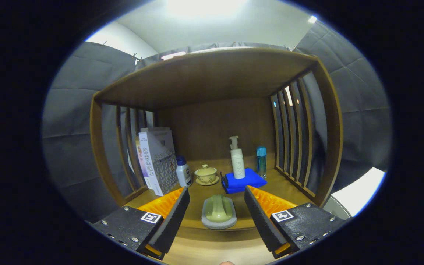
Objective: Pull open the drawer, take out the items inside it, and place them on the countertop above the cabinet.
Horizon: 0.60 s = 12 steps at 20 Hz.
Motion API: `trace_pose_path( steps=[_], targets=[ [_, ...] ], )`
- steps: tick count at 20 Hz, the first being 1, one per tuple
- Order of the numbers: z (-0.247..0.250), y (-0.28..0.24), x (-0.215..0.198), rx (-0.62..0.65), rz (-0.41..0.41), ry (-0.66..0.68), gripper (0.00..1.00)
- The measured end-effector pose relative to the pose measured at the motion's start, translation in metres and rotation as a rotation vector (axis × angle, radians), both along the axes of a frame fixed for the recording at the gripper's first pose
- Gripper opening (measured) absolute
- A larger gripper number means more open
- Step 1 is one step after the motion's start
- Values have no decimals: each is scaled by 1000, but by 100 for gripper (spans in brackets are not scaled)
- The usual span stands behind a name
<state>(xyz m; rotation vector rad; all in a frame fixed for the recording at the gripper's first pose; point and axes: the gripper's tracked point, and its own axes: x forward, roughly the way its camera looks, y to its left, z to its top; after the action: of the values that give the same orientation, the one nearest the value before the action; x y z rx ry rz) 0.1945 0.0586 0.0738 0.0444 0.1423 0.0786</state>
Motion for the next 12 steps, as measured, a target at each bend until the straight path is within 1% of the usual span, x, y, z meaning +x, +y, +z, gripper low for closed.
trace_pose_path(
  steps=[3, 6, 12],
  targets=[
    [-1, 2, -25, -27, 9, -30, 93],
    [-5, 8, -50, -23, 16, -63, 93],
    [-21, 14, -97, -69, 10, -129, 93]
  ],
)
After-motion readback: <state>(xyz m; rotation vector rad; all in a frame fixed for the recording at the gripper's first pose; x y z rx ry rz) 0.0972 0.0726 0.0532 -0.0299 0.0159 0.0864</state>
